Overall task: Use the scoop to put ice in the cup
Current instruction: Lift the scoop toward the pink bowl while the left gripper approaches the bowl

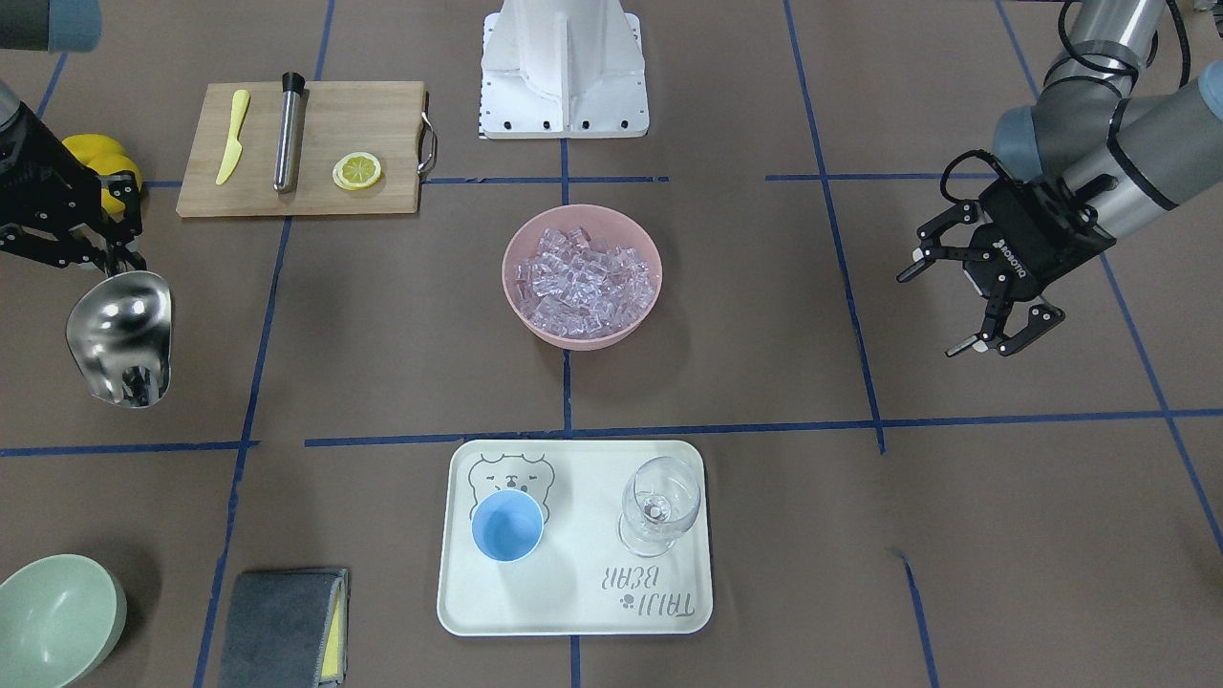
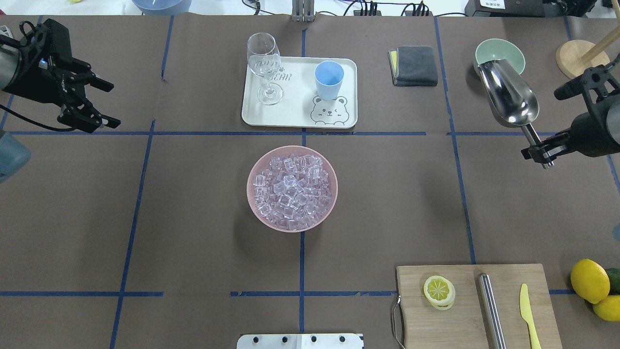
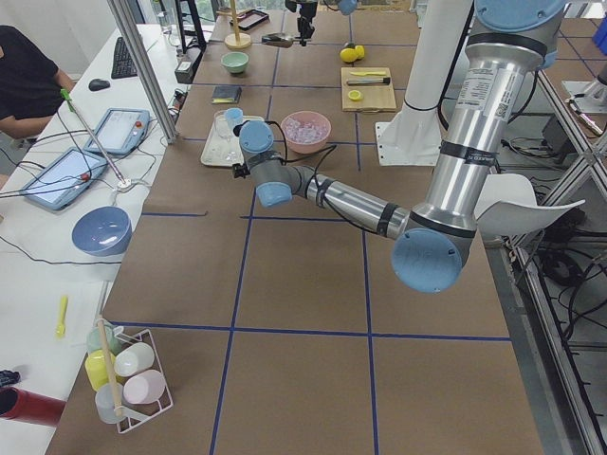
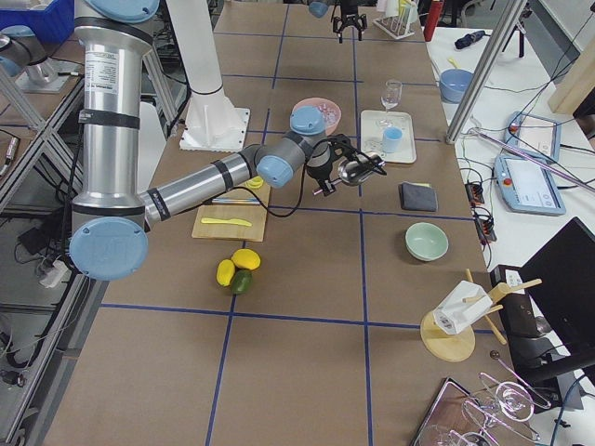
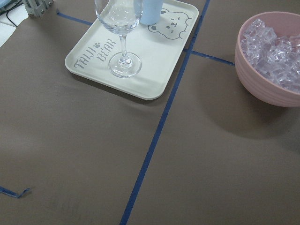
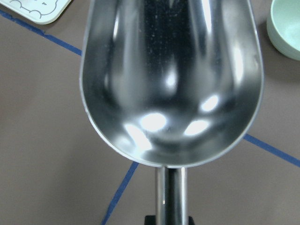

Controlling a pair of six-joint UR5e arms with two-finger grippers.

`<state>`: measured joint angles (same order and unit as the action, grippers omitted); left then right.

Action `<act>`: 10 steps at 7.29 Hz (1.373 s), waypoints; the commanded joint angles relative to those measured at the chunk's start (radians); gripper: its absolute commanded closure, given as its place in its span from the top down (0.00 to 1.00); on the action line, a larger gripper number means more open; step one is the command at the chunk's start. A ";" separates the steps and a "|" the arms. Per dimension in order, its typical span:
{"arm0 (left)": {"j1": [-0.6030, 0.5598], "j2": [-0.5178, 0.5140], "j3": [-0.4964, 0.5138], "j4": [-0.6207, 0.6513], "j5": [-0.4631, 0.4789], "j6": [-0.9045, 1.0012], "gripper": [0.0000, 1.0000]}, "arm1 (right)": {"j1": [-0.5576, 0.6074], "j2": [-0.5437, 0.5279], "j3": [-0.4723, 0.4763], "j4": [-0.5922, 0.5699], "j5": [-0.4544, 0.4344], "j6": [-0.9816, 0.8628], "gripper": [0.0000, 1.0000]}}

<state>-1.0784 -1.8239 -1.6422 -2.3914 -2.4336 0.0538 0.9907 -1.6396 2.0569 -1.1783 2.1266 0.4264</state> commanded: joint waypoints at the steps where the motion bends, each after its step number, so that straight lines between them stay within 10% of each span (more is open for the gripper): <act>1: 0.000 0.000 -0.001 0.000 -0.001 -0.003 1.00 | -0.032 0.024 0.012 -0.012 -0.055 -0.011 0.00; 6: 0.078 -0.029 0.007 -0.002 0.007 -0.052 1.00 | -0.035 0.248 0.023 -0.269 -0.076 -0.438 0.00; 10: 0.205 -0.098 0.018 -0.006 0.043 -0.035 1.00 | -0.116 0.519 0.060 -0.837 -0.120 -0.649 0.00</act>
<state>-0.9214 -1.8890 -1.6270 -2.3952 -2.4150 0.0121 0.9090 -1.2293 2.1142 -1.8275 2.0352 -0.1754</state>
